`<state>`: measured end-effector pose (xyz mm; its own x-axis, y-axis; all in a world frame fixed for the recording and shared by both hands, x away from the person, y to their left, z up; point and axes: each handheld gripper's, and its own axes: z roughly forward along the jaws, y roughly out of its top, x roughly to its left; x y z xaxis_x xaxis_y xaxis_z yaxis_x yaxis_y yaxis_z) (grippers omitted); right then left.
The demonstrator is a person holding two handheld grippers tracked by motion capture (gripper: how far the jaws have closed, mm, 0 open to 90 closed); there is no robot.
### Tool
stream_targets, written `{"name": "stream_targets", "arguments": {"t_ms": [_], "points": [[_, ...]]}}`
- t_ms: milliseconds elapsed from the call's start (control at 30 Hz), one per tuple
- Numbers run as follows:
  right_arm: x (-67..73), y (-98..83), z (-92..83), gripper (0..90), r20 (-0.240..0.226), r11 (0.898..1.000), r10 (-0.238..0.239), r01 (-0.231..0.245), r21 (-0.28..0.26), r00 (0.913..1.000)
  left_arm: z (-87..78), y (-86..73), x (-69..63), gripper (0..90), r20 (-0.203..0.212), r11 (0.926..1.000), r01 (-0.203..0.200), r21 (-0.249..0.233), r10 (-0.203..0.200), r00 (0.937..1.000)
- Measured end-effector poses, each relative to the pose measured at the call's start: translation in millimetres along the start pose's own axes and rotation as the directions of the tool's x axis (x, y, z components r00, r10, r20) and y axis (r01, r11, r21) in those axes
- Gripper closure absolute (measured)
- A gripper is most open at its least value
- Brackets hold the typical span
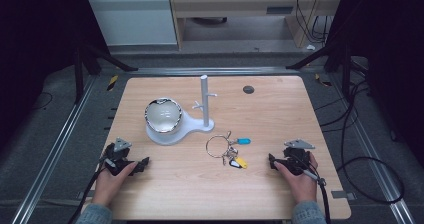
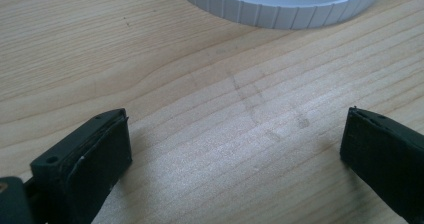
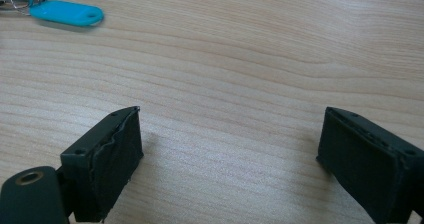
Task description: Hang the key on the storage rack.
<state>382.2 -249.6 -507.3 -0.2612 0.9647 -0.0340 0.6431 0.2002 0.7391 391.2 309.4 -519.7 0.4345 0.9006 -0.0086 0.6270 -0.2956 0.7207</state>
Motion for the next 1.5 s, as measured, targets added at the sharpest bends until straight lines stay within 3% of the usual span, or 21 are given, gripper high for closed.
{"name": "stream_targets", "arguments": {"t_ms": [133, 167, 300, 333, 433, 533, 667, 767, 833, 867, 900, 967, 1133, 1300, 1333, 1467, 1500], "points": [[-0.3, 2.0, -0.8, 13.0, -0.007, 1.0, -0.005, 0.005, 0.017, 1.0, -0.7, -0.6, -0.2, 0.0, 0.001, 1.0, -0.001, 0.001, 0.001, 1.0], [-0.5, 3.6, -1.6, 16.9, -0.013, 0.999, -0.01, 0.01, 0.03, 0.9999, -0.8, -0.6, -0.2, 0.0, 0.0, 1.0, -0.001, 0.001, 0.001, 1.0], [-0.3, 7.9, -4.6, 22.3, -0.038, 0.997, -0.045, 0.047, 0.064, 0.9983, -0.9, -0.8, -0.3, 0.0, -0.001, 1.0, 0.0, 0.001, 0.0, 1.0], [2.6, 13.1, -8.1, 25.2, -0.069, 0.991, -0.093, 0.099, 0.094, 0.9933, -1.1, -0.9, -0.4, 0.0, -0.001, 1.0, -0.001, 0.002, 0.001, 1.0], [6.9, 22.0, -12.0, 29.6, -0.128, 0.981, -0.133, 0.149, 0.125, 0.9829, -1.4, -1.2, -0.8, 0.0, -0.004, 1.0, 0.002, 0.002, -0.002, 1.0], [13.1, 34.6, -16.1, 36.0, -0.173, 0.958, -0.208, 0.236, 0.16, 0.9626, -1.5, -1.3, -1.0, 0.0, -0.006, 1.0, 0.004, 0.002, -0.004, 1.0], [21.0, 50.9, -18.5, 41.2, -0.224, 0.928, -0.265, 0.311, 0.205, 0.9379, -1.8, -1.4, -0.8, 0.0, -0.006, 1.0, 0.001, 0.005, -0.001, 1.0], [27.8, 62.7, -18.7, 45.9, -0.254, 0.897, -0.316, 0.375, 0.235, 0.9143, -1.6, -1.7, -1.1, 0.0, -0.006, 1.0, 0.005, -0.001, -0.005, 1.0], [32.0, 69.4, -18.2, 49.1, -0.27, 0.878, -0.336, 0.404, 0.256, 0.9024, -1.9, -1.7, -1.0, 0.0, -0.006, 1.0, 0.001, 0.002, -0.001, 1.0], [32.0, 69.4, -18.2, 49.1, -0.27, 0.878, -0.336, 0.404, 0.256, 0.9024, -1.9, -1.7, -1.0, 0.0, -0.006, 1.0, 0.001, 0.002, -0.001, 1.0], [33.9, 72.8, -18.0, 50.2, -0.279, 0.87, -0.344, 0.416, 0.264, 0.8965, -1.7, -1.8, -1.2, 0.0, -0.006, 1.0, 0.004, 0.0, -0.004, 1.0], [39.7, 83.5, -17.6, 56.7, -0.317, 0.852, -0.359, 0.447, 0.272, 0.8779, -1.8, -1.8, -1.1, 0.0, -0.005, 1.0, 0.004, 0.001, -0.004, 1.0], [48.0, 94.7, -16.1, 62.6, -0.346, 0.829, -0.384, 0.485, 0.28, 0.8559, -1.7, -1.8, -1.2, 0.0, -0.006, 1.0, 0.005, 0.0, -0.005, 1.0], [53.8, 98.7, -13.3, 65.7, -0.358, 0.818, -0.392, 0.499, 0.285, 0.8474, -1.7, -1.8, -1.2, 0.0, -0.006, 1.0, 0.005, 0.0, -0.005, 1.0], [56.2, 99.9, -11.5, 67.7, -0.37, 0.81, -0.397, 0.511, 0.289, 0.8396, -1.7, -1.8, -1.2, 0.0, -0.006, 1.0, 0.005, 0.0, -0.005, 1.0], [61.9, 103.5, -9.4, 71.7, -0.383, 0.796, -0.404, 0.526, 0.302, 0.8308, -1.7, -1.8, -1.2, 0.0, -0.006, 1.0, 0.005, 0.0, -0.005, 1.0], [63.2, 104.8, -9.1, 72.7, -0.39, 0.791, -0.408, 0.533, 0.299, 0.8252, -1.7, -1.8, -1.2, 0.0, -0.006, 1.0, 0.006, 0.0, -0.006, 1.0]]}}
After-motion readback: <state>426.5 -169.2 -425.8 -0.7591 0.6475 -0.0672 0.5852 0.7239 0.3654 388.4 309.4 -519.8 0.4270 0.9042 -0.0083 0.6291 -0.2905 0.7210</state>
